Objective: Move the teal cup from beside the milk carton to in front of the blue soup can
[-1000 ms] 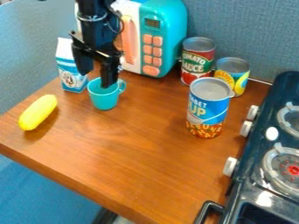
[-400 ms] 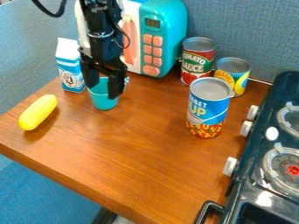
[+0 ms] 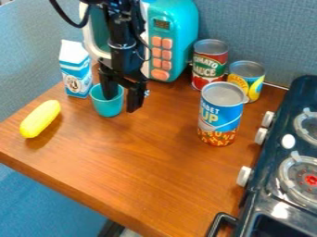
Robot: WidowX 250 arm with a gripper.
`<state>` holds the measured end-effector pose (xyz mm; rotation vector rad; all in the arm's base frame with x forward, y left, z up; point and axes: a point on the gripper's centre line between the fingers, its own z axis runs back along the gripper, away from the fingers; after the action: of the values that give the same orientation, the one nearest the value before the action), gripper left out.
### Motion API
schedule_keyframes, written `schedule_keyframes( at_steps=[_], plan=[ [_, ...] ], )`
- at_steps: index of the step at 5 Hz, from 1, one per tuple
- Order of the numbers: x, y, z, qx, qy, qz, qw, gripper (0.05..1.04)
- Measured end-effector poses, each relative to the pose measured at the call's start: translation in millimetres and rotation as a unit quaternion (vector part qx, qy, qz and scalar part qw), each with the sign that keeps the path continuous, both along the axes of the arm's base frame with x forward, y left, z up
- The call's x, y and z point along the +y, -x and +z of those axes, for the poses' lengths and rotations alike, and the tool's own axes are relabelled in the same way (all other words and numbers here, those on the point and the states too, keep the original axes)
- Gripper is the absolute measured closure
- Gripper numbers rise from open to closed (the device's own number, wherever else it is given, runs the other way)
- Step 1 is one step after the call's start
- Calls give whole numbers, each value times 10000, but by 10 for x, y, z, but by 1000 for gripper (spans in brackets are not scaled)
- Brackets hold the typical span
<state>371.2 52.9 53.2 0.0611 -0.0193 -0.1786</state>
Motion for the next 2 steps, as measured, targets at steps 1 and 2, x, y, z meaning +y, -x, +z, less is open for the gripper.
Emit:
schedule_keyframes(
  at_steps=[1, 2],
  plan=[
    [29, -26, -64, 58, -74, 28, 10000, 83],
    [55, -58, -67, 50, -142, 119, 9998, 143]
  ],
)
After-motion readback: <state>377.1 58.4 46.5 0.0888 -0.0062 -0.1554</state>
